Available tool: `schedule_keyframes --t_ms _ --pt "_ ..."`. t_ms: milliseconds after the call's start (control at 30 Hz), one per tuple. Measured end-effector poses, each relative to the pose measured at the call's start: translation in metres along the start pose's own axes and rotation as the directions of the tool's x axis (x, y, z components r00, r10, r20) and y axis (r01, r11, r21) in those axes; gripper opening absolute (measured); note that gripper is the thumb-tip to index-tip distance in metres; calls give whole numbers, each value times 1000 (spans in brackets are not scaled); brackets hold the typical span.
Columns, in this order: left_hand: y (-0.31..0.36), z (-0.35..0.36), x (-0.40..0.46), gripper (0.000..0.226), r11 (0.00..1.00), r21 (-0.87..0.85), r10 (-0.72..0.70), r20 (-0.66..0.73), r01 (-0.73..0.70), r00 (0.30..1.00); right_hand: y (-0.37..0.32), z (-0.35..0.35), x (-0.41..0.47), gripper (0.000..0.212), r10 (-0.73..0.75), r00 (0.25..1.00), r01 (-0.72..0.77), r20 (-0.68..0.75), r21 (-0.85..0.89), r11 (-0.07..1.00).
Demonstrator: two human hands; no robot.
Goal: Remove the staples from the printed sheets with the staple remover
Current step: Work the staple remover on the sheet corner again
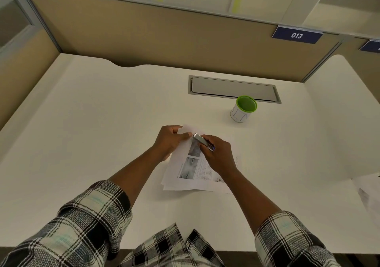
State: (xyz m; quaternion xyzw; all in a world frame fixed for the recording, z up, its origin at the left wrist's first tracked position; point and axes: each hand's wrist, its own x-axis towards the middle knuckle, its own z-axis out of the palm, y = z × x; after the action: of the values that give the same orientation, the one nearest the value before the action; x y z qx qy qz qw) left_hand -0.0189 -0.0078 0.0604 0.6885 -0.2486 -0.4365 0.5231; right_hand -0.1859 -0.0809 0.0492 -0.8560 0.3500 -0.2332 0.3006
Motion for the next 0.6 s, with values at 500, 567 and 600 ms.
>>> schedule_keyframes --t_ms 500,567,600 --pt "-4 -3 12 45 996 75 -35 -19 37 999 12 1 6 23 -45 999 47 25 -73 996" --pt "-4 -3 12 39 997 66 -40 -16 41 999 13 1 7 22 -53 998 55 22 -83 995" --pt "-4 -3 12 37 997 67 -43 -14 44 999 14 1 7 22 -56 998 58 21 -86 995"
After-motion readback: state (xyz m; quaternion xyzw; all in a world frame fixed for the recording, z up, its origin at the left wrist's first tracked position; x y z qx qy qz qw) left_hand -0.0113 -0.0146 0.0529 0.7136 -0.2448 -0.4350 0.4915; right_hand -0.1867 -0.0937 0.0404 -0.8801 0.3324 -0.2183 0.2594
